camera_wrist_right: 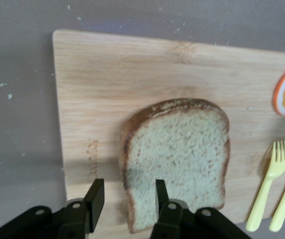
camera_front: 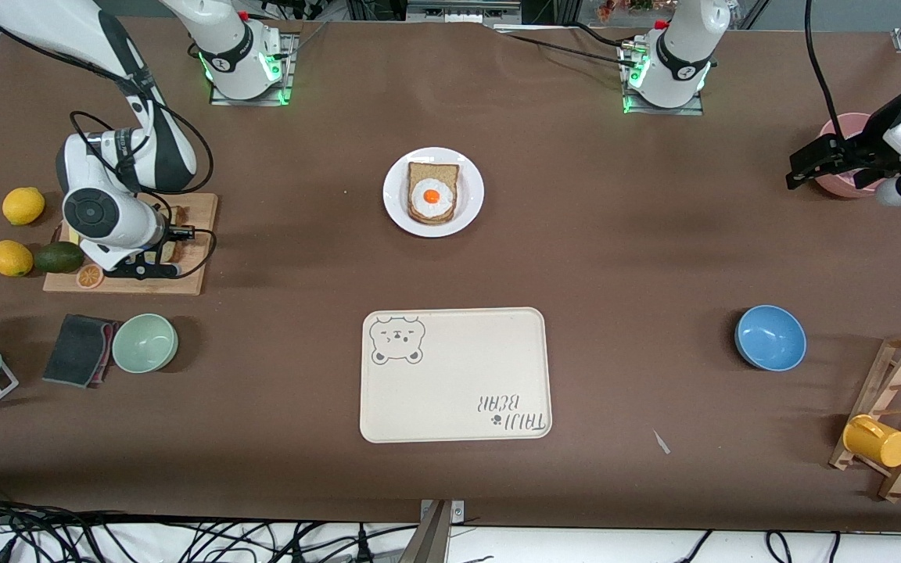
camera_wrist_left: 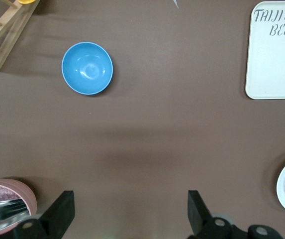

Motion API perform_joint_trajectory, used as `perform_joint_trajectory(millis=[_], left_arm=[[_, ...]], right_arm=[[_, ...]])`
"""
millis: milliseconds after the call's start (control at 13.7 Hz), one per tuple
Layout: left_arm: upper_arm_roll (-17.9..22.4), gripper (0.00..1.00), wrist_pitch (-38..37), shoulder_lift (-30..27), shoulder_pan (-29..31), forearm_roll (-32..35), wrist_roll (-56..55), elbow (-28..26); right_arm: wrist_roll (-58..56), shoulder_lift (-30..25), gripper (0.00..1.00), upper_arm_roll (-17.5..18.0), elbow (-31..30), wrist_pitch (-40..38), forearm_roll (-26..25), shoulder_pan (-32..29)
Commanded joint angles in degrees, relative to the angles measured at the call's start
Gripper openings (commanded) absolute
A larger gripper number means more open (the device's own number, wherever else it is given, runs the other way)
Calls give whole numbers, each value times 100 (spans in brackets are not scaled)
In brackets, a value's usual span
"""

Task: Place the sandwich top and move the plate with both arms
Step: 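Lower the right gripper onto the bread slice on the cutting board and grasp it, then carry the bread slice with the right gripper onto the egg toast on the plate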

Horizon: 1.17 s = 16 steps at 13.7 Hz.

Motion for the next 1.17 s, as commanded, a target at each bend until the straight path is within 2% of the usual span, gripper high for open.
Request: perform_joint_trajectory(millis=[0,511,584,657,803,876,1095], left_arm=[[-3,100,33,-35,11,1,47,-22],[-3,100,33,-35,11,1,47,-22],[-3,100,33,-35,11,1,47,-22],[-3,100,33,-35,11,1,47,-22],[-3,100,33,-26,11,1,47,-22],[-3,100,33,-26,11,1,47,-22],[-3,100,42,-26,11,1,47,-22]], right_arm=[[96,128,49,-10,-44,216,-192,-66],[113,339,49,-19,-35,427,-367,-66],[122,339,39,-19,-35,418,-376,-57],[131,339,24,-19,-18,418,-377,-57],[148,383,3,-19,0,418,-377,-66],[166,409,0,-19,0,401,-377,-66],[148,410,0,-10,96,374,-368,-40]])
